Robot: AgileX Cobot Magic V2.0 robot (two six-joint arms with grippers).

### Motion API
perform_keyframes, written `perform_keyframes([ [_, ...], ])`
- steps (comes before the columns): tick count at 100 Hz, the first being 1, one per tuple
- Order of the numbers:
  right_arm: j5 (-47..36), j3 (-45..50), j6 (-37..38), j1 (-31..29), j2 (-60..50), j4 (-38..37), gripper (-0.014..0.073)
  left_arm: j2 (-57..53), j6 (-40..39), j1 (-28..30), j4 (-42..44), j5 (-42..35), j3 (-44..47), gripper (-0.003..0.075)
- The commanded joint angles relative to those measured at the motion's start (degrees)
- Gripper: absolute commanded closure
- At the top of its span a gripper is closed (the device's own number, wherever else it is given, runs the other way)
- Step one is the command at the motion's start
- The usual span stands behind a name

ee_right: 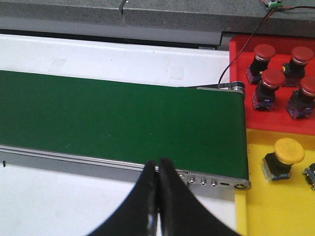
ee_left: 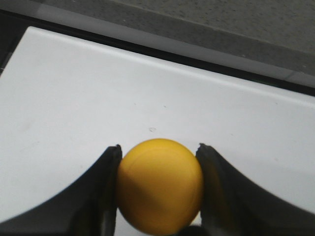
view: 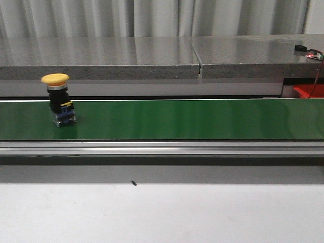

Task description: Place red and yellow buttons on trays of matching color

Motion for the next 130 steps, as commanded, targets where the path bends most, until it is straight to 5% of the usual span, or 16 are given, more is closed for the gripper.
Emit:
perform_keyframes([
  [1,-3.36,-1.36,-0.33,0.19,0.05,1.12,0.0661,-6.81,-0.20,-1.97,-1.41,-5.05,3.11,0.0640],
  [56,-3.36,-1.36,-0.33,0.19,0.05,1.12,0.0661,-15.18,1.04,-9.27,-1.31,-11.06,23.68,0.0640],
  [112,-3.36,-1.36,-0.33,0.19,0.05,1.12,0.0661,-12.52,1.09,-9.27,-1.42,-15.21,28.92,0.0640],
  [123,-3.36,-1.36,-0.33,0.19,0.05,1.12,0.0661,-12.52,1.09,-9.27,-2.49,-15.01,28.92,0.0618],
  [130,-3.36,-1.36,-0.33,0.19,0.05,1.12,0.0661,-12.62,1.28,-9.27,-2.72,-14.86,28.80,0.0531],
])
